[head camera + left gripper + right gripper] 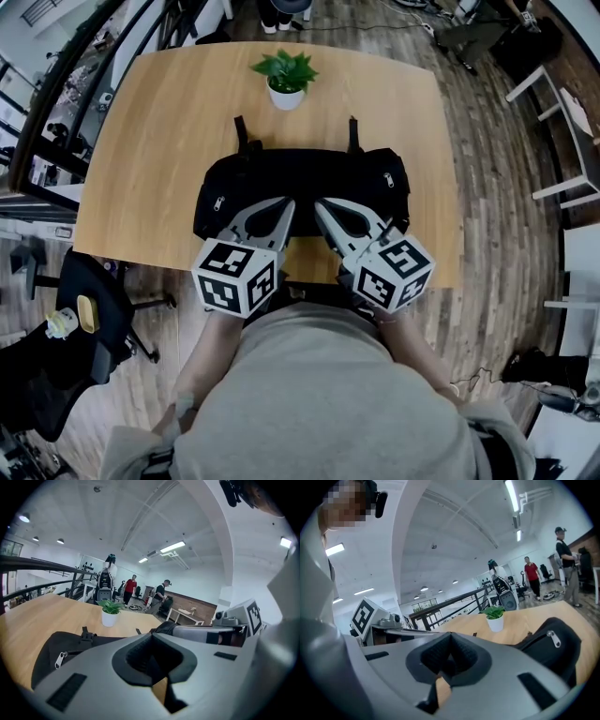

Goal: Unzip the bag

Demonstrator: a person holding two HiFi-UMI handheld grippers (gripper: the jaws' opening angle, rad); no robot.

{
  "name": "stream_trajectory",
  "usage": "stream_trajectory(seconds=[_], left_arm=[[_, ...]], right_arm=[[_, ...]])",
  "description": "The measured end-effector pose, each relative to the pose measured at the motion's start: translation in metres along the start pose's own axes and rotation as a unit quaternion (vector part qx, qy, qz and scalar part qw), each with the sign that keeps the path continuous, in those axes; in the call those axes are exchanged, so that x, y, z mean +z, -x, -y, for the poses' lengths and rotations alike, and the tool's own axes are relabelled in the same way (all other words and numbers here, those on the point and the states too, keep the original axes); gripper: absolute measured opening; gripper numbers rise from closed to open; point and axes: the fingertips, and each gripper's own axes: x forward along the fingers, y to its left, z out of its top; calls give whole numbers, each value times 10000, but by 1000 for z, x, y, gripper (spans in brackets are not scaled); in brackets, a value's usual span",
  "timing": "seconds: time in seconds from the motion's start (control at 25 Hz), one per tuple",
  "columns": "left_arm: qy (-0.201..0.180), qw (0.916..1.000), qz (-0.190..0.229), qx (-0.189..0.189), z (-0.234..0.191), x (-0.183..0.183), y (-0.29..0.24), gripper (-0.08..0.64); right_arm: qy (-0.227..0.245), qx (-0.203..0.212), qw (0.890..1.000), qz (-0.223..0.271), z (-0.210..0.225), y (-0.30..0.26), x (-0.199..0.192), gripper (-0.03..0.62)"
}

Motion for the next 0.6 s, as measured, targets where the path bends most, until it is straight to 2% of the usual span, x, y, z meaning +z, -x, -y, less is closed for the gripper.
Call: stream_trajectory(seconds=[0.12, 0.32, 0.6], left_arm=[[-35, 10000, -57, 64, 1, -4, -1, 18], [133, 9999, 30, -28, 4, -8, 0, 18], [251, 9997, -76, 5, -1, -13, -4, 18]], right_arm=[[52, -86, 9999, -27, 2, 0, -5, 6], [13, -226, 9997, -104, 6, 0, -12, 6], [44, -290, 9993, -219, 10, -1, -15, 5]])
